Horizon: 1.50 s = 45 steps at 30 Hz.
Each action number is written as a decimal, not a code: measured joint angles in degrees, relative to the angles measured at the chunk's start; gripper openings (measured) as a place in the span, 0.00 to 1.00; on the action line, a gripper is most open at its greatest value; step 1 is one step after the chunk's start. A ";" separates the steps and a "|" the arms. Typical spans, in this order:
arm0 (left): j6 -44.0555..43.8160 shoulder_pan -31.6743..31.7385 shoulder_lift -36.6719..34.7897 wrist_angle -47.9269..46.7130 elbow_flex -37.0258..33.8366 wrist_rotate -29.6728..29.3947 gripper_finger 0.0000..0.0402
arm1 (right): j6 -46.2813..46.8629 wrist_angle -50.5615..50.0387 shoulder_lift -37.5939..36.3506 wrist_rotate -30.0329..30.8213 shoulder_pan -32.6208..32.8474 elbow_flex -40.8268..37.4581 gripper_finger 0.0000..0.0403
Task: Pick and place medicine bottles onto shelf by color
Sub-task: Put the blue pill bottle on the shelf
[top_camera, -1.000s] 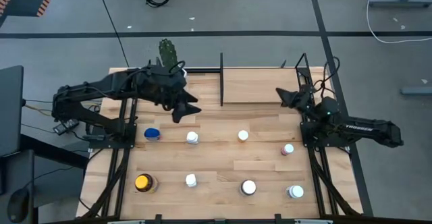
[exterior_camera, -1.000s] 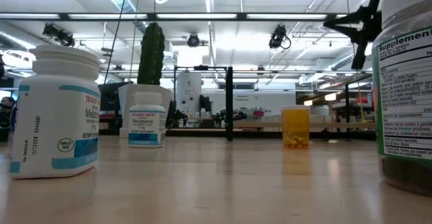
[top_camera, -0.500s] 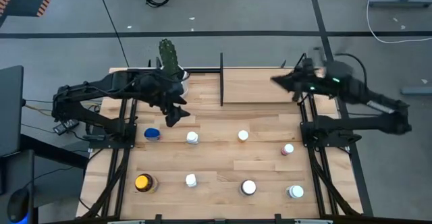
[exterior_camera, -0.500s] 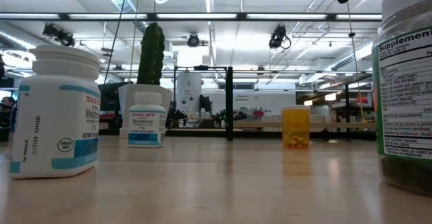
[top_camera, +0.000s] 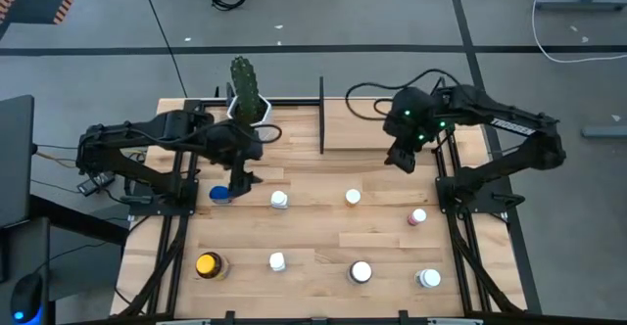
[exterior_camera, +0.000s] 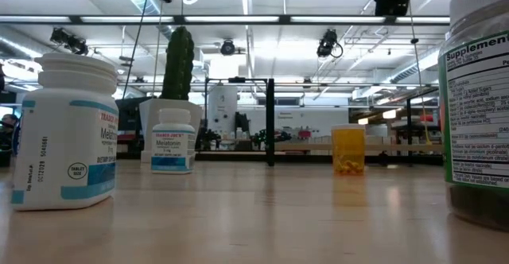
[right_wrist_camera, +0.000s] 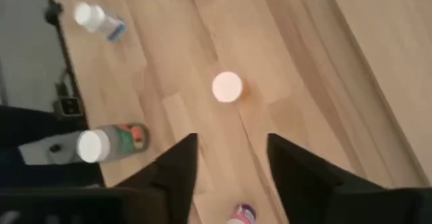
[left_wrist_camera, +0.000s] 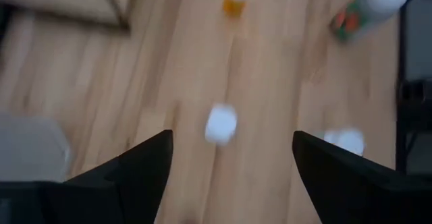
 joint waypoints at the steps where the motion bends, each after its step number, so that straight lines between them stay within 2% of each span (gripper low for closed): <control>1: -0.26 0.00 0.00 -2.20 -0.30 -0.03 0.80 | 0.03 -0.08 0.48 1.04 0.44 -0.02 0.52; 4: -1.67 0.02 -0.02 -8.11 -2.06 -0.23 0.83 | 0.09 0.11 1.13 2.09 1.29 -0.03 0.60; 7: -2.24 0.04 -0.23 -10.80 -4.11 -0.23 0.84 | 0.43 0.51 1.20 2.39 2.28 -0.03 0.63; 18: -1.82 -0.59 -0.13 -15.82 -17.23 0.20 0.84 | 4.06 1.41 0.91 6.98 7.56 -0.10 0.64; 22: 2.62 -2.68 -0.22 -14.95 -22.16 0.22 0.84 | 5.09 2.21 0.91 9.47 9.18 -0.10 0.64; 35: 2.56 -5.53 -0.22 -6.76 -35.81 -3.21 0.84 | 12.20 3.78 0.91 12.42 12.93 -0.12 0.64; 45: 1.73 -5.75 -0.22 -1.23 -38.53 -3.21 0.84 | 16.43 3.76 0.91 12.42 13.26 -0.12 0.64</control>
